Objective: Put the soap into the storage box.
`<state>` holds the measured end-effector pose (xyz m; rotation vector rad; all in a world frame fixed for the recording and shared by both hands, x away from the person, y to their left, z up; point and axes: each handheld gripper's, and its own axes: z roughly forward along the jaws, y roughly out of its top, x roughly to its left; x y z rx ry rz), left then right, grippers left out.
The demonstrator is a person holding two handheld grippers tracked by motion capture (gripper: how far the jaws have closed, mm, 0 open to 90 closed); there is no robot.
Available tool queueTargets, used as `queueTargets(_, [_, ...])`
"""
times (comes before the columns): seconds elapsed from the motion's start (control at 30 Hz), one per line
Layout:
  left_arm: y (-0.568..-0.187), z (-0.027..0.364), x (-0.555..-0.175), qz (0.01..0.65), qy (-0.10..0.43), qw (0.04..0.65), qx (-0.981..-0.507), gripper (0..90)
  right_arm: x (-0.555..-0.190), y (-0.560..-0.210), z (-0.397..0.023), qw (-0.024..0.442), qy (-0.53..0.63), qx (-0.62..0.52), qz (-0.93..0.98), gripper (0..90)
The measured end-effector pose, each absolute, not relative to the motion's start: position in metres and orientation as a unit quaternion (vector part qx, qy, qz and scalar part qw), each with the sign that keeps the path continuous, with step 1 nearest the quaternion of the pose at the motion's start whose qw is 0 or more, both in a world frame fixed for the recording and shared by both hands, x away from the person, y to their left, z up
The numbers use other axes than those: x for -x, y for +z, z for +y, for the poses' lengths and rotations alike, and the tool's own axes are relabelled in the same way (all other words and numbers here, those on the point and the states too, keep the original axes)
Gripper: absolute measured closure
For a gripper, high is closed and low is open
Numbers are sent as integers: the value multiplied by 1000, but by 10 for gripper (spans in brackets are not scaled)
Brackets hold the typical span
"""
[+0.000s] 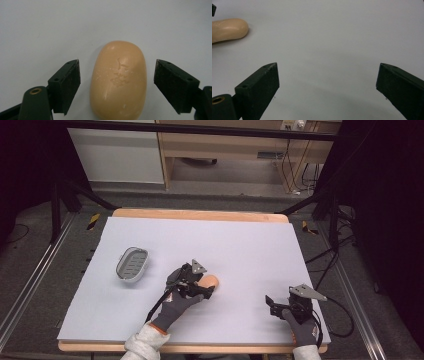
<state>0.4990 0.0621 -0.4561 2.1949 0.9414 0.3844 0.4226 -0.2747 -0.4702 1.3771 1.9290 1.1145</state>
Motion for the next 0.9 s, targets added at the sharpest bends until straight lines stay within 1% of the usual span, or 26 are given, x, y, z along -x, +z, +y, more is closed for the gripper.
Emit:
queueTargets(0.2, [-464,59,-503,363,146,336,-857,212,-423,-471,-274,257,410,-508,713,49])
queueTargets(0.57, [-472,55,-505,363,133,330,-861,260,-423,-471,-274,253,409,-509,714,49])
queueTargets(0.8, [-474,53,-506,363,131,325,-863,271,-423,-471,-274,253,410,-509,714,49])
queueTargets(0.9, [-474,52,-506,363,134,323,-864,289,-423,-471,-274,252,410,-509,714,49])
